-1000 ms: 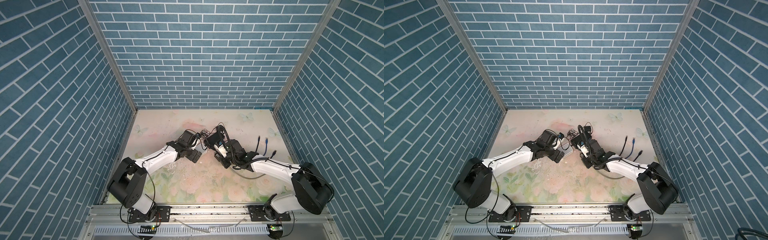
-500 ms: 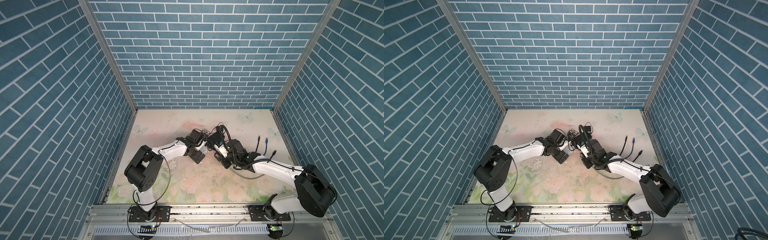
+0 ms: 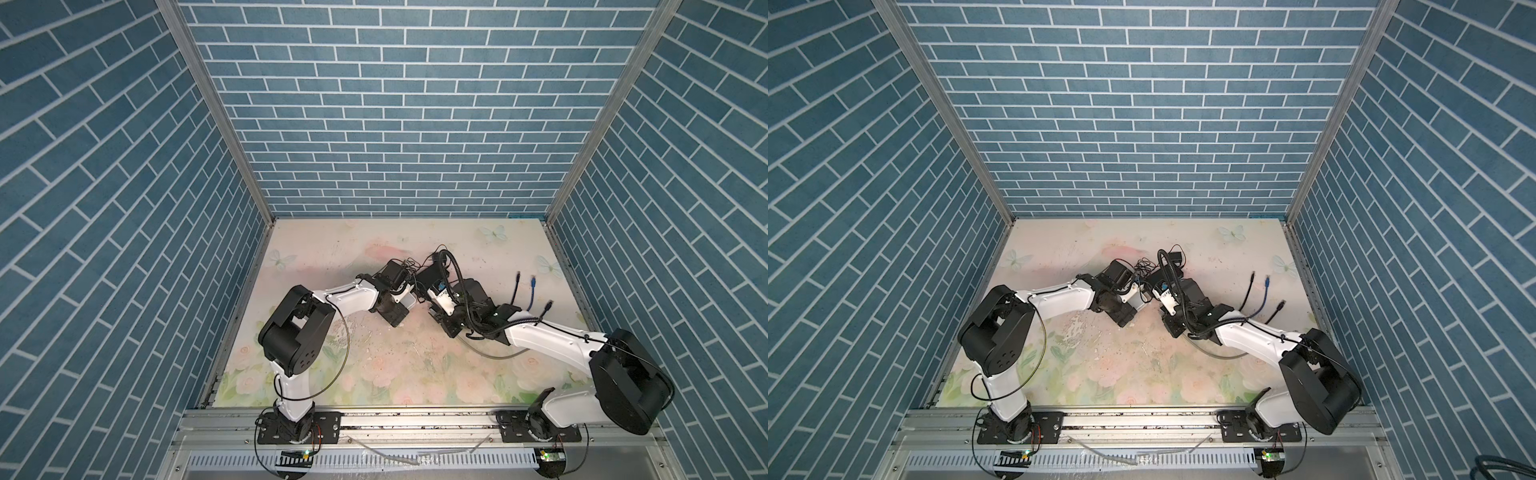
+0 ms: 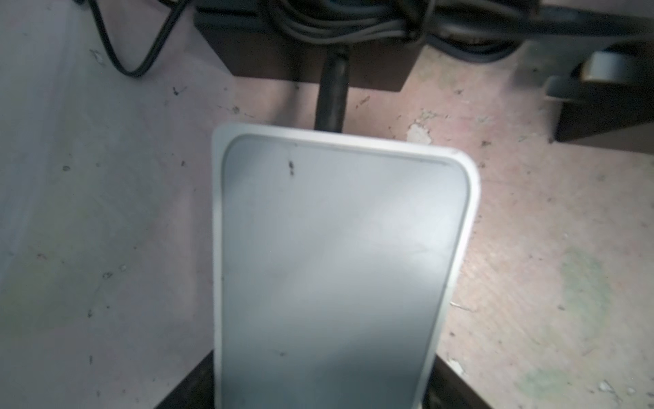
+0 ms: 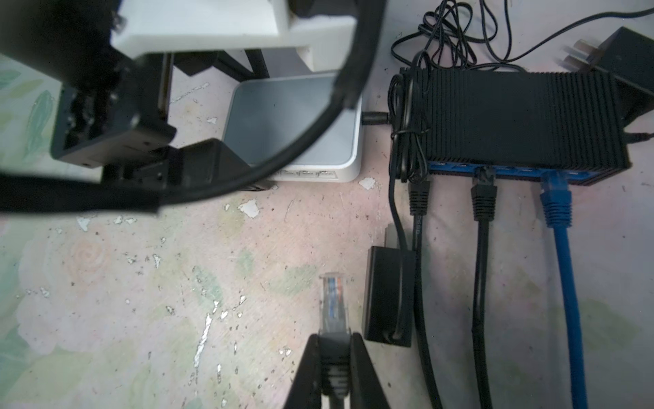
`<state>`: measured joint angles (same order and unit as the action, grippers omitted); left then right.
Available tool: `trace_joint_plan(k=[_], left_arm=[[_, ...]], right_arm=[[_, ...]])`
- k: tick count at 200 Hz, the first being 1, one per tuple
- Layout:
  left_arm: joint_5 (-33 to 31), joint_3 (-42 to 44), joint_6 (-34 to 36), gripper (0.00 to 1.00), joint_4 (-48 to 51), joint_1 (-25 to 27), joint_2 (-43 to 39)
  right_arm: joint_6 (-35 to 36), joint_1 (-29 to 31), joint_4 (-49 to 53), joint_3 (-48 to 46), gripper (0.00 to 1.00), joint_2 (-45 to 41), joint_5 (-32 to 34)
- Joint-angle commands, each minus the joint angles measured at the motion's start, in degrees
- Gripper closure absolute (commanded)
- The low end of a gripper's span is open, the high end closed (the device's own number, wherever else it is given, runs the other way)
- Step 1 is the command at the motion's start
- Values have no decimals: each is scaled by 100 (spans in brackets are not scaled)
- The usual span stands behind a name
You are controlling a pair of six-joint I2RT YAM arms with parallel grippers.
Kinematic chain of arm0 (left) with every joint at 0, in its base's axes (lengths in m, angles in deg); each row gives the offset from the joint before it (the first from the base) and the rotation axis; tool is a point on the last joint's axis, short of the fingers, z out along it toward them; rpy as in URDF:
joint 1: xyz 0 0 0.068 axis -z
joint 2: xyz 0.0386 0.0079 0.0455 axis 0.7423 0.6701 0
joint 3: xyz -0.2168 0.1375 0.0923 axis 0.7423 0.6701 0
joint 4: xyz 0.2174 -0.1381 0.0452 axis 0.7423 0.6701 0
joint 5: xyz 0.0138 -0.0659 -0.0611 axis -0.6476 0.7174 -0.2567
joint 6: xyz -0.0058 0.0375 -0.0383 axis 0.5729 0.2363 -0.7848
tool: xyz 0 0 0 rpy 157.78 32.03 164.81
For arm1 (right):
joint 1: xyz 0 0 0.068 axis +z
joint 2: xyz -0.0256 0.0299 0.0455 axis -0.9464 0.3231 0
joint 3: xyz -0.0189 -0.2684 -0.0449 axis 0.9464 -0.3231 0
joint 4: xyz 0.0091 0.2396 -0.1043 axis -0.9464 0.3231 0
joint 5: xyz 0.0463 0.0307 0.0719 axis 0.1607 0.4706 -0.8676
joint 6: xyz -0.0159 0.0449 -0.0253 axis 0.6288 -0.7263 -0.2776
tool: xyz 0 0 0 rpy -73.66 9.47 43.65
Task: Insert the plug into the switch port
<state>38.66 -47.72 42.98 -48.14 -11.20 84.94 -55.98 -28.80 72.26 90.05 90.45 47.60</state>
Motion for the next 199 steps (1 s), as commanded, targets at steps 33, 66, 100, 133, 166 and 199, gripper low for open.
trace_joint_plan(k=[33,66,100,133,166,199], left_arm=[[187,592,-319,48,-178,-8,-656],[161,945,-589,55,-253,-3,-1141],[308,1198,-1117,60,-480,-6,-1443],[420,1236,-1434,65,-509,0,-1448],[537,1315,-1502,65,-509,7,-1523],[744,1347,-1580,65,-466,16,-1532]], right_arm=[[-249,-7,-178,-108,100,108,-172],[-216,36,-178,-169,100,69,-180],[-120,352,-118,-98,100,101,-85],[-309,692,-300,5,100,300,-242],[-479,760,-425,136,100,506,-260],[-368,822,-517,280,100,670,-260]])
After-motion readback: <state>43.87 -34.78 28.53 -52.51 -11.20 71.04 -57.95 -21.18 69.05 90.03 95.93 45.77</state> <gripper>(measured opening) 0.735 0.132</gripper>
